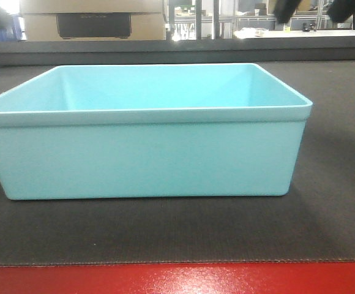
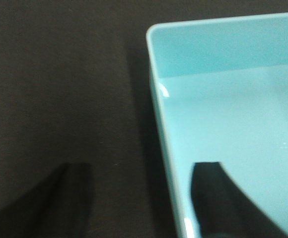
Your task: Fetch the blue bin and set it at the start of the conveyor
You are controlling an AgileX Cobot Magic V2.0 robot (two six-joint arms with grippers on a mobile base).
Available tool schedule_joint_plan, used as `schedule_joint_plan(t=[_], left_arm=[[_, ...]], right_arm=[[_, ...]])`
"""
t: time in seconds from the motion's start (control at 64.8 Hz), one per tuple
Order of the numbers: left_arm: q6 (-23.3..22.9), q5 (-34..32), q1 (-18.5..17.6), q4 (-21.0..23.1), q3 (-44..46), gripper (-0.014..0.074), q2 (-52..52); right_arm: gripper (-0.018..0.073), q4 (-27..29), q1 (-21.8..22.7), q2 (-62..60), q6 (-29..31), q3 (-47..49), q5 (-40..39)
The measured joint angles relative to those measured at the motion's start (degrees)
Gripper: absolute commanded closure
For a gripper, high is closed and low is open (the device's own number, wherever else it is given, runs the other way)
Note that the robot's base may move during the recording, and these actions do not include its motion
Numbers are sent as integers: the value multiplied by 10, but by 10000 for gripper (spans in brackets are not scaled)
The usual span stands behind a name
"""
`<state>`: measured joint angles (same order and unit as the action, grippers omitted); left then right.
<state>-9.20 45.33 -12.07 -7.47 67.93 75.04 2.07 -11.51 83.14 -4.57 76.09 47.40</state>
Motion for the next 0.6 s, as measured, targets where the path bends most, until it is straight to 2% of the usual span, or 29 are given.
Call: schedule_joint_plan(t=[0.046,0.123,0.17,0.278,0.401,0.602], left_arm=[[0,4,9,-11,-3,579,-15],[1,7,28,-22,-16,708,-35],[1,7,41,-28,-32,707,-45],[2,-1,77,-30,-82,707,-69],[2,-32,106,-34,-155,707,-104],[2,-92,112,-35,-272,707,-174]], right_arm=[[521,-4,17,-12,0,0,7],[654,-13,46,-23,0,-1,18],[728,-17,61,-31,0,-8,23],[721,-27,90,-46,0,-40,24],[721,-32,99,-69,0,-103,3],[721,-32,99,-121,0,-236,-73]])
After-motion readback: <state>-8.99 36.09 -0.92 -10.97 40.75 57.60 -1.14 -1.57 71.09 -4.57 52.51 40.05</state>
